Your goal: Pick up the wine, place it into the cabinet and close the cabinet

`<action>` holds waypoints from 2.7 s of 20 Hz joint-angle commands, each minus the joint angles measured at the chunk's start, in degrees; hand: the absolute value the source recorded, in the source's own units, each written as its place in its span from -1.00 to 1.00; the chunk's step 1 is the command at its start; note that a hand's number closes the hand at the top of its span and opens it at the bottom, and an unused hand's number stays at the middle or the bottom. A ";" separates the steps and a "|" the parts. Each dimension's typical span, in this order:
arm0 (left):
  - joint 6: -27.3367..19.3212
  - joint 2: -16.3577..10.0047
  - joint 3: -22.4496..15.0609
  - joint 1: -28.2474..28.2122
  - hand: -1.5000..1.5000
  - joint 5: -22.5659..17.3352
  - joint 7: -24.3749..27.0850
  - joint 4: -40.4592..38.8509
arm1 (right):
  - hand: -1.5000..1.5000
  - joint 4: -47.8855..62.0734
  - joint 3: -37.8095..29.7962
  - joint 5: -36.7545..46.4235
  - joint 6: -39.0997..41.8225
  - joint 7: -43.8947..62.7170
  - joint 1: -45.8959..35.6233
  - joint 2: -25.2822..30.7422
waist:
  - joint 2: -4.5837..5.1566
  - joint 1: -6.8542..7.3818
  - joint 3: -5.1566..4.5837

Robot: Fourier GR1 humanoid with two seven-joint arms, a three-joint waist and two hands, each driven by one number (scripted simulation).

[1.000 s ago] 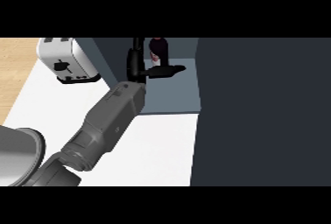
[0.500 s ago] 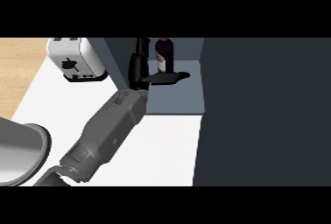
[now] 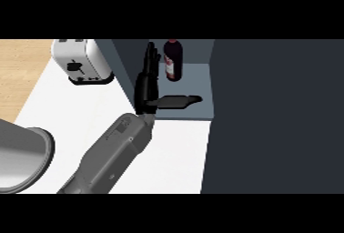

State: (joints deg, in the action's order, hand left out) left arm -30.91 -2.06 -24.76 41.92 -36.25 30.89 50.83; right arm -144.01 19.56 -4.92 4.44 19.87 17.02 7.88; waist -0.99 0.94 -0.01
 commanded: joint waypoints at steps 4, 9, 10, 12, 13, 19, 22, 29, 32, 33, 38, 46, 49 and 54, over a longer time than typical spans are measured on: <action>-3.48 -3.01 -6.45 -13.81 -1.00 1.80 -5.72 20.63 | -1.00 -12.53 -0.34 -2.64 -1.00 5.85 2.37 1.57 | 0.03 -0.01 0.02; -5.08 -8.05 -10.12 -24.21 -1.00 4.13 -5.95 34.06 | -1.00 -13.46 -1.25 -2.02 -1.01 5.05 3.31 2.85 | 0.13 -0.30 0.03; -7.25 -3.89 -13.02 -26.55 -1.00 6.44 -2.80 33.11 | -1.00 -11.58 2.28 0.73 -1.94 5.01 1.11 1.29 | 0.46 -0.66 -0.02; -8.07 -5.01 -13.43 -29.17 -1.00 6.50 -3.42 36.90 | -1.00 -14.26 3.43 1.11 -2.19 4.48 4.88 1.71 | 0.25 -1.14 -0.01; -7.26 -6.11 -13.75 -29.95 -1.00 6.97 -4.22 38.35 | -1.00 -12.81 3.75 1.28 -1.28 5.12 3.00 2.66 | 0.54 -1.00 -0.01; -7.42 -10.46 -15.16 -37.95 -1.00 8.37 -2.73 46.74 | 1.00 -9.46 3.79 -2.07 6.75 6.14 1.50 10.30 | 0.54 -0.63 0.00; -7.36 -13.37 -14.79 -41.99 -1.00 8.58 -1.81 49.68 | 1.00 -10.48 10.61 -5.41 8.66 8.34 3.34 10.85 | 0.47 -0.39 -0.03; -3.88 -21.97 -13.01 -52.11 -1.00 7.54 -0.44 58.72 | 1.00 -10.75 20.09 -0.72 8.95 10.69 -1.34 8.94 | 0.53 0.06 -0.13; -1.52 -24.16 -9.20 -53.78 -1.00 5.36 0.10 60.93 | 1.00 -10.47 24.27 3.33 7.35 11.04 -2.48 6.91 | 0.46 -0.52 -0.15; -2.05 -25.38 -8.37 -52.62 -1.00 5.09 -2.29 62.80 | 1.00 -7.29 24.95 3.62 6.88 12.21 -7.59 4.57 | 0.57 0.15 -0.20; 2.41 -28.66 -3.45 -58.01 -1.00 1.82 1.14 64.96 | 1.00 -5.26 29.89 4.06 3.38 18.87 -11.46 0.01 | 0.47 0.25 -0.31; 9.34 -34.51 2.14 -66.38 -1.00 -2.97 2.86 69.18 | 1.00 6.94 33.41 5.81 -5.70 19.47 -23.66 -7.59 | 0.34 2.22 -0.36; 11.43 -35.58 7.07 -64.91 -1.00 -6.63 1.25 68.36 | 1.00 11.81 32.66 4.90 -13.74 19.21 -31.93 -7.69 | 0.88 1.61 -0.29; 18.37 -38.69 11.64 -69.25 -1.00 -10.30 2.66 68.51 | 1.00 15.27 30.79 3.68 -20.41 22.49 -42.82 -7.59 | 0.74 2.63 -0.38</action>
State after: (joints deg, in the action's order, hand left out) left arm -16.83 -38.72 -16.92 -25.24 -43.51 33.12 119.28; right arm -133.89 48.67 -0.64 -10.60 40.59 -15.58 5.96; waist -0.37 2.92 -0.35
